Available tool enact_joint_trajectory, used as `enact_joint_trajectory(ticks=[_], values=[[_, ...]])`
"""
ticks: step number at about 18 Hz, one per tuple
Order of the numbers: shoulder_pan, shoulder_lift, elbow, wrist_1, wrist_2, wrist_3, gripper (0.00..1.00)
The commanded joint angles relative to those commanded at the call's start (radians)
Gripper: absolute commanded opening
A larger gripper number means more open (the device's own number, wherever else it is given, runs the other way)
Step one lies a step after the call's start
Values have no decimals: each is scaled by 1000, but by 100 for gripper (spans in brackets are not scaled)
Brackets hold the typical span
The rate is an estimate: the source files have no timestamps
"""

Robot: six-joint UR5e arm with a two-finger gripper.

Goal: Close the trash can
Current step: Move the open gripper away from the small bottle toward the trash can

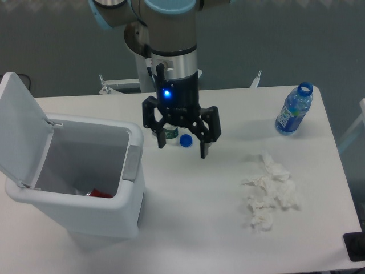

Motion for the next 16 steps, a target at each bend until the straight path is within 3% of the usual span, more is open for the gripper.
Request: enact_joint_trajectory(ticks=[4,8,16], values=[[-1,0,-5,3,-11,-2,100],[21,-2,-3,5,-120,-29,100],[15,18,-6,5,-127,-112,100]])
